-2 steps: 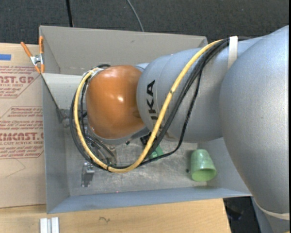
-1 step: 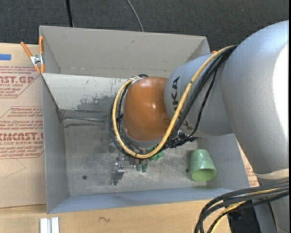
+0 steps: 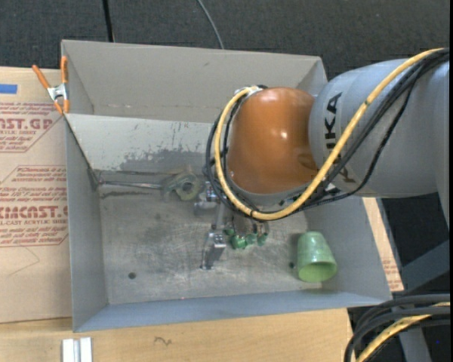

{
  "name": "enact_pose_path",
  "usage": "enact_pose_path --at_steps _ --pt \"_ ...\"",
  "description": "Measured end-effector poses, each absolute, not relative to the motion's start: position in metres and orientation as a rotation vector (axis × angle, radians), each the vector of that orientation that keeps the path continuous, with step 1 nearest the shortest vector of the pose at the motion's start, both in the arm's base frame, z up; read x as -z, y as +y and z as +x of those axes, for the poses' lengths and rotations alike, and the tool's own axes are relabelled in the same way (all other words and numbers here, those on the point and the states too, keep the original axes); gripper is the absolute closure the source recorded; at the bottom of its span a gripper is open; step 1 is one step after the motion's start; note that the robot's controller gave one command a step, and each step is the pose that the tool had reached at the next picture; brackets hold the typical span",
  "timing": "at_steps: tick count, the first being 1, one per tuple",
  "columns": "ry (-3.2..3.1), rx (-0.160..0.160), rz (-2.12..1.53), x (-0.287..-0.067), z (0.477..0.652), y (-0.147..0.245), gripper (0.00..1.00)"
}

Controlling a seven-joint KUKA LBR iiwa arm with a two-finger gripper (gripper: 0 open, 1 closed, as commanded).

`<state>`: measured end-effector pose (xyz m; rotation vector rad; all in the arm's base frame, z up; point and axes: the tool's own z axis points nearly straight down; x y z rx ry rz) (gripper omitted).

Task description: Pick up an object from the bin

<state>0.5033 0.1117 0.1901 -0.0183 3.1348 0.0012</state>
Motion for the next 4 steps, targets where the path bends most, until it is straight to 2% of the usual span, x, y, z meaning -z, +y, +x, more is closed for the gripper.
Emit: enact_pose_path --at_steps 1,2,3,4 --pt "3.128 0.005 -0.228 -0.198 0.549 0.015 0.0" --pt "3.147 -0.001 -0.002 -0.103 0.551 0.003 0.0" --pt "3.135 -0.003 0.202 -0.075 0.58 -0.003 0.0" --pt "3.133 -0.004 0.203 -0.076 0.581 -0.003 1.0"
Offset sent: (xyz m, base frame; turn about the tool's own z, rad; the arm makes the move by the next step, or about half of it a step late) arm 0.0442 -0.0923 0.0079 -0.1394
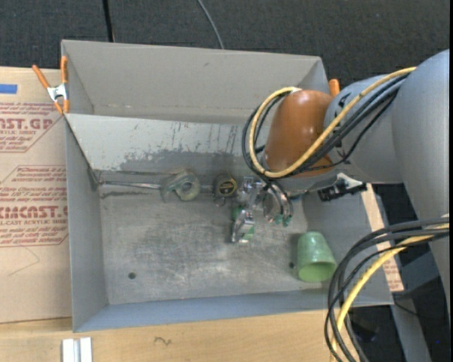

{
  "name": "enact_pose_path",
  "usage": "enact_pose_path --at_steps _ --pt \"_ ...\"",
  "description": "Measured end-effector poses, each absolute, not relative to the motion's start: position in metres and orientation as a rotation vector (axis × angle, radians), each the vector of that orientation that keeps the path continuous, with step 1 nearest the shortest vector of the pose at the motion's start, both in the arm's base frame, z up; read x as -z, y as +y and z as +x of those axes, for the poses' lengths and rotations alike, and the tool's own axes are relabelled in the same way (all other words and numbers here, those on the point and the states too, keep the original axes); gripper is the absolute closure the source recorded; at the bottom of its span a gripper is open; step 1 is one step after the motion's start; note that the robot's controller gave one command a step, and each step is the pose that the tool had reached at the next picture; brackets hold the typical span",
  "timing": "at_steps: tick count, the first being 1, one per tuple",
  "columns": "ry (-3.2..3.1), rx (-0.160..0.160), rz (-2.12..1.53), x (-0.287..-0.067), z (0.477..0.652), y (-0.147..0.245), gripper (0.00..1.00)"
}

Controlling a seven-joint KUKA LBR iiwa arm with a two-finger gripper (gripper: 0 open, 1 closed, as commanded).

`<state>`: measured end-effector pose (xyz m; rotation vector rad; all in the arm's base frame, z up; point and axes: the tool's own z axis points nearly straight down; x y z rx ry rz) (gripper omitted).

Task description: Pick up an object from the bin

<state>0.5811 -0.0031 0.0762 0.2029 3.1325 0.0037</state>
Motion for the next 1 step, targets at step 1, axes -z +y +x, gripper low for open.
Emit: enact_pose_path --at_steps 1 --pt "3.114 0.001 -0.334 -0.2857 0.5606 0.0024 1.0"
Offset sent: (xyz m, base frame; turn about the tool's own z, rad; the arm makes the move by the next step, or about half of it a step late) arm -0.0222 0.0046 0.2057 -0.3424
